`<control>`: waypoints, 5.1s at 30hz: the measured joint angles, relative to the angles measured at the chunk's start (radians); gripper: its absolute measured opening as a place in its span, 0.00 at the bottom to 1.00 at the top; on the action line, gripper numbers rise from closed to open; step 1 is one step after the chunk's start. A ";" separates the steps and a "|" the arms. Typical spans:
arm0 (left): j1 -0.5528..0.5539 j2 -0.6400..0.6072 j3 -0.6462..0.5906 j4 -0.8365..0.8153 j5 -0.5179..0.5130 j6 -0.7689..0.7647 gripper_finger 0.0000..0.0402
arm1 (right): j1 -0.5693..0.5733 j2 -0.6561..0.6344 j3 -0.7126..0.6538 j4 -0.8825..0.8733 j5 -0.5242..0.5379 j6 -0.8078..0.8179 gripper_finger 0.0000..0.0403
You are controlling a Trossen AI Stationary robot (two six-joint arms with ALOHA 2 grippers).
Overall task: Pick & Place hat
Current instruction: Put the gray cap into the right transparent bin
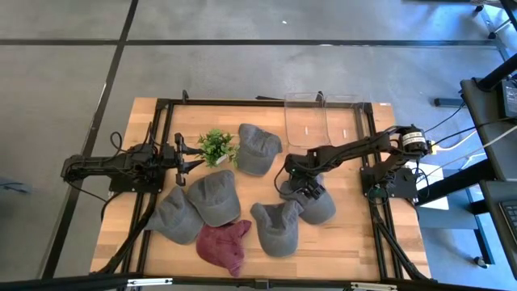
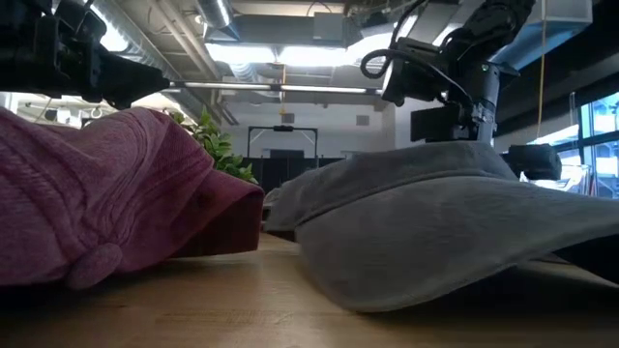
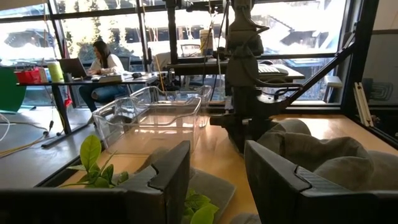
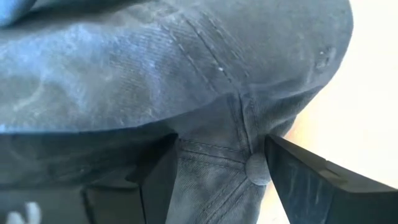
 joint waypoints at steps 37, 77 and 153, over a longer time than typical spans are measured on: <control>0.000 0.000 0.000 0.000 -0.003 0.001 0.37 | 0.015 -0.053 0.085 -0.044 0.182 0.288 0.03; 0.000 0.000 0.000 0.000 -0.013 0.003 0.37 | -0.226 -0.575 0.460 -0.837 1.043 0.295 0.03; 0.000 0.000 0.000 0.000 -0.054 -0.014 0.37 | -0.283 -0.574 -0.019 0.448 1.319 -0.160 0.56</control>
